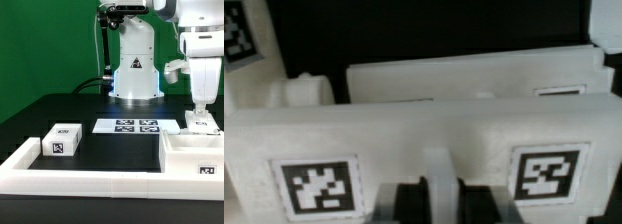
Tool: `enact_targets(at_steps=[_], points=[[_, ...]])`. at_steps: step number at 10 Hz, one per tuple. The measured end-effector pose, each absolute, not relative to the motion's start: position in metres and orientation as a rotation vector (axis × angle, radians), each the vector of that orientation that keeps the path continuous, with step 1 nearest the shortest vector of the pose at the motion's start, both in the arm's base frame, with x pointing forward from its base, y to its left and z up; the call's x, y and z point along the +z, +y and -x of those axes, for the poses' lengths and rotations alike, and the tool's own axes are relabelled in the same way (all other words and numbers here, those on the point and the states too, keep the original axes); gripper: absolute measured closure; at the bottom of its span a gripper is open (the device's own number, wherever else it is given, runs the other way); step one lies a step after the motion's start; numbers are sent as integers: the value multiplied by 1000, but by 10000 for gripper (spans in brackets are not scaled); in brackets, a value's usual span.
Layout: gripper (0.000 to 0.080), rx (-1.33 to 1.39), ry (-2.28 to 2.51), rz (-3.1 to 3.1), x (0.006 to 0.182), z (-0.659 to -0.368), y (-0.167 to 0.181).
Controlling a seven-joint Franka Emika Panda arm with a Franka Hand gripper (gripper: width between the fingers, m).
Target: Assemble cabinet
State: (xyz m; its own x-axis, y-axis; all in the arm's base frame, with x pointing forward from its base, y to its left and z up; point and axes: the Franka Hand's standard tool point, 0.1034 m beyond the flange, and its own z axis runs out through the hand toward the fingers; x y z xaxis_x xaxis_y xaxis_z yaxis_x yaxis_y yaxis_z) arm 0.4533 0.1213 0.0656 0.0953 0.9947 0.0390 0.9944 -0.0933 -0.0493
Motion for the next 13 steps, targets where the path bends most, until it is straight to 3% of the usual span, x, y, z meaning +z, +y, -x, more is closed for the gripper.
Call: enact_targets(at_steps=[13], points=[[738, 10, -2083, 2259, 64, -457, 127]])
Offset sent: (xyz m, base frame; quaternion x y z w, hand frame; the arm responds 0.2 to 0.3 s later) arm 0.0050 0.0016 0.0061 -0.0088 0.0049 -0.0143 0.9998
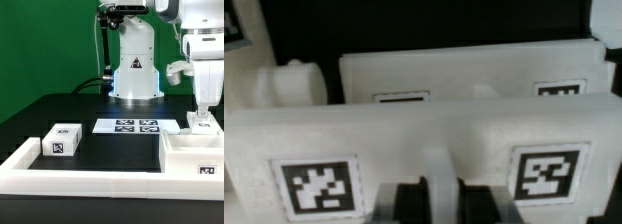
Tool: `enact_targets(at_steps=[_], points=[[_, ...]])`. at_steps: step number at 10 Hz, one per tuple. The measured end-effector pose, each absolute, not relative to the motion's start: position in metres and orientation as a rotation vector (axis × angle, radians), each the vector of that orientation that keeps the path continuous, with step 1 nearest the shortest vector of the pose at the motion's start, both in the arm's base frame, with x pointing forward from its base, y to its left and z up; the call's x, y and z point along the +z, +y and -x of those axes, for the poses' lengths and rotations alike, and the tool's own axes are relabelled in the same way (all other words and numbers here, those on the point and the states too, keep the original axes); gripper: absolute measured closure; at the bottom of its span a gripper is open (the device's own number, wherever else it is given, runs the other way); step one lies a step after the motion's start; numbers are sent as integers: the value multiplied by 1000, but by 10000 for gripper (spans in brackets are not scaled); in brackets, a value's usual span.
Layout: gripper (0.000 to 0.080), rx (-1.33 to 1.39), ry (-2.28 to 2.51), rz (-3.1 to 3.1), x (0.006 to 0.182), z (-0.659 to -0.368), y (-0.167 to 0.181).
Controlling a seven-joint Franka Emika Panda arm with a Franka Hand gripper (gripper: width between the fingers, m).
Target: Assemble cabinet
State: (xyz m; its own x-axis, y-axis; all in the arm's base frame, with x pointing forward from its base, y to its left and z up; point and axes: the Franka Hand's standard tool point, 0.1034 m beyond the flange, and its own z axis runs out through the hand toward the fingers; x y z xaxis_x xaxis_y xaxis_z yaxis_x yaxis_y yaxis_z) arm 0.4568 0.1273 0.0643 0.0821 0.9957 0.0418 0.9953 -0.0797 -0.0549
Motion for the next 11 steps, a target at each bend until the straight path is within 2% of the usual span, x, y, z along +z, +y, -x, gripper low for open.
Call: enact_targets(at_steps=[11], points=[[738, 54, -2073, 2255, 66, -458, 125]])
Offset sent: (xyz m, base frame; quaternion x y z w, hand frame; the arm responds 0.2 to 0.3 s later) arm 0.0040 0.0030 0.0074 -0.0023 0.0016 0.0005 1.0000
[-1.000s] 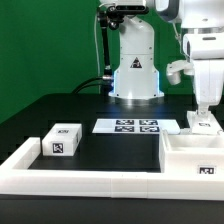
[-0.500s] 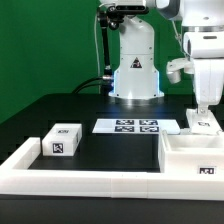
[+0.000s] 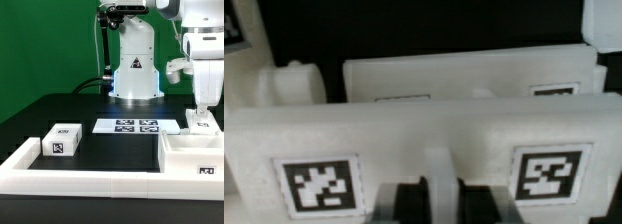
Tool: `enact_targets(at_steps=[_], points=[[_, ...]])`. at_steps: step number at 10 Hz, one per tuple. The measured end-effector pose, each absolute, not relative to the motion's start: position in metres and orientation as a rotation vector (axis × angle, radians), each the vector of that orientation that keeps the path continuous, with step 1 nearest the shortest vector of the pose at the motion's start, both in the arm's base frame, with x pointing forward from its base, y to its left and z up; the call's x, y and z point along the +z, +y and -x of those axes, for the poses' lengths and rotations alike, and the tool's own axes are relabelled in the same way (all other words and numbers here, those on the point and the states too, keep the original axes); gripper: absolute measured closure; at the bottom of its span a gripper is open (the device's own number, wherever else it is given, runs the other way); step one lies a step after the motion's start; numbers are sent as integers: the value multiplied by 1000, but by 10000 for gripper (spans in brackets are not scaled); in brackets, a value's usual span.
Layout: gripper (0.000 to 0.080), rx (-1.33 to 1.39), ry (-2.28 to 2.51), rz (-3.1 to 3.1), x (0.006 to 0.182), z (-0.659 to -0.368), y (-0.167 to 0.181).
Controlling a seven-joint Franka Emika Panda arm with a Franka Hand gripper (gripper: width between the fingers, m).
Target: Assemble cabinet
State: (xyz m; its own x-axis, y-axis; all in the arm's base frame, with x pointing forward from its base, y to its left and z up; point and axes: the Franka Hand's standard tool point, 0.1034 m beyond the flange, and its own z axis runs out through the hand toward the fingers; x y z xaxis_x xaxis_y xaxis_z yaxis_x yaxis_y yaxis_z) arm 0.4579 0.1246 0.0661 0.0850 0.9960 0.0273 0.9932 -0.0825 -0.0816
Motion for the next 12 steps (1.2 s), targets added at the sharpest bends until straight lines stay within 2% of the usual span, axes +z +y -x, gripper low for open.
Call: enact_targets(at_steps=[12], points=[[738, 50, -2063, 2265, 67, -460, 121]])
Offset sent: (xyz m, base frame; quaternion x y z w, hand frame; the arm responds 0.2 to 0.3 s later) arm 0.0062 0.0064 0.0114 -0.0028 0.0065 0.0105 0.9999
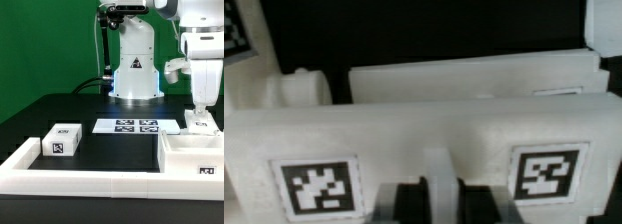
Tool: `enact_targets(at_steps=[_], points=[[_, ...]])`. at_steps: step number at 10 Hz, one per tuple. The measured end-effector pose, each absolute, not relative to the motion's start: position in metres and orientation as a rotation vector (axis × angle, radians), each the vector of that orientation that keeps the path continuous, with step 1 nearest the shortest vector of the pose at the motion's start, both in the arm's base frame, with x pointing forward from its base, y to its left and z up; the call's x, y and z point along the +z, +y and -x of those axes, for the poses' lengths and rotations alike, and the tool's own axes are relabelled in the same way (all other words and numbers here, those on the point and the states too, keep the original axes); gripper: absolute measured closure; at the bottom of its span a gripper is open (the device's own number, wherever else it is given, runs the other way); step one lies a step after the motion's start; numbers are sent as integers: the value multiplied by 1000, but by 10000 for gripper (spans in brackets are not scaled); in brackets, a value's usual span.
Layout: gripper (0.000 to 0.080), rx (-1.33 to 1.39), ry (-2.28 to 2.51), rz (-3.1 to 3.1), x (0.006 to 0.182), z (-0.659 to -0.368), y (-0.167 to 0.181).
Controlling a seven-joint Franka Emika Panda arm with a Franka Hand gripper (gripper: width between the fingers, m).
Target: Assemble cabinet
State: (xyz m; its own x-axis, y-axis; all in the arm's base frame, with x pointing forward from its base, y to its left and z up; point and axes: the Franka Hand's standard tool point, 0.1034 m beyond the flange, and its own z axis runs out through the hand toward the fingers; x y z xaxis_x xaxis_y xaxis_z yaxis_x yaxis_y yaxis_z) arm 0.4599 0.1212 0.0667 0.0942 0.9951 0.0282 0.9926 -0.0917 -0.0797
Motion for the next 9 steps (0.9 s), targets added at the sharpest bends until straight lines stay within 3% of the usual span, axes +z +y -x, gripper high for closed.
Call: enact_targets(at_steps=[9], points=[[738, 26, -2078, 2256, 68, -462, 128]])
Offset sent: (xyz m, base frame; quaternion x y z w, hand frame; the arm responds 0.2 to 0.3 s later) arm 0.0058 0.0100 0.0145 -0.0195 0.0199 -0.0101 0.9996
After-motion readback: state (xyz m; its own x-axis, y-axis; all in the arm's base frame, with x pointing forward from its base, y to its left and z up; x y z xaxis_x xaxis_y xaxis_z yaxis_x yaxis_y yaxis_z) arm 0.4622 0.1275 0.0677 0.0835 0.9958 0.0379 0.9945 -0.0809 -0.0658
